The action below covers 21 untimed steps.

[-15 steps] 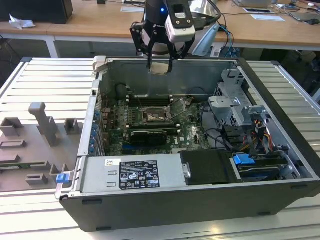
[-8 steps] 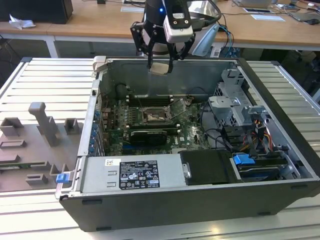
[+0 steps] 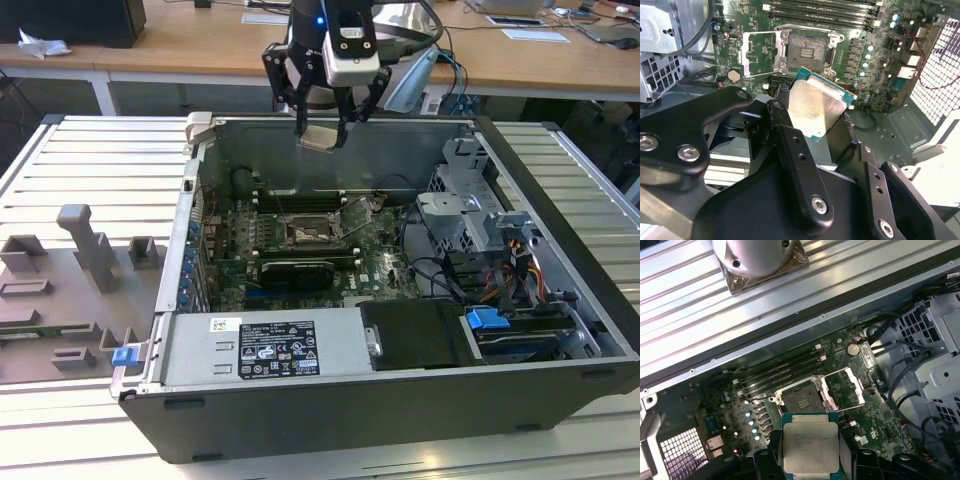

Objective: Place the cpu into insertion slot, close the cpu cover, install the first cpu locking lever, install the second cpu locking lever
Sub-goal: 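Place the cpu into insertion slot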

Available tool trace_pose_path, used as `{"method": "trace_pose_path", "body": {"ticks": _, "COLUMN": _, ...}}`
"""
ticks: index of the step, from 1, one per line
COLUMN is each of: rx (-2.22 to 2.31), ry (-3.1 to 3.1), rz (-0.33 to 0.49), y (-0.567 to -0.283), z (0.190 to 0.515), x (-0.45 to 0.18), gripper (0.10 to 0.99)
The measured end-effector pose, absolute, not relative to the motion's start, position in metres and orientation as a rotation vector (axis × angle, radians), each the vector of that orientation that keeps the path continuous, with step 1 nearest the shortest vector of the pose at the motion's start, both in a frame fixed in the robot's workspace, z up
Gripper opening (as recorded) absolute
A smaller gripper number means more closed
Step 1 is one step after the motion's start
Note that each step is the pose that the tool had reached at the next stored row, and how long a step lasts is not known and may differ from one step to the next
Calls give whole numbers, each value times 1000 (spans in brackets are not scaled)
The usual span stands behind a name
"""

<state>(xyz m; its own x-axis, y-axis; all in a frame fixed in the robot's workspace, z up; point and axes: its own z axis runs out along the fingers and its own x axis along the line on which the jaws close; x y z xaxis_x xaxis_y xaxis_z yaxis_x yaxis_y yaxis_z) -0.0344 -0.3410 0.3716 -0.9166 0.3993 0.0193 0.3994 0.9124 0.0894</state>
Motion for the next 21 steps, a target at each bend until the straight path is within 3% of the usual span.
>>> {"method": "trace_pose_path", "body": {"ticks": 21, "rx": -846, "ry": -3028, "rz": -144, "y": -341, "z": 371, "x": -34, "gripper": 541}}
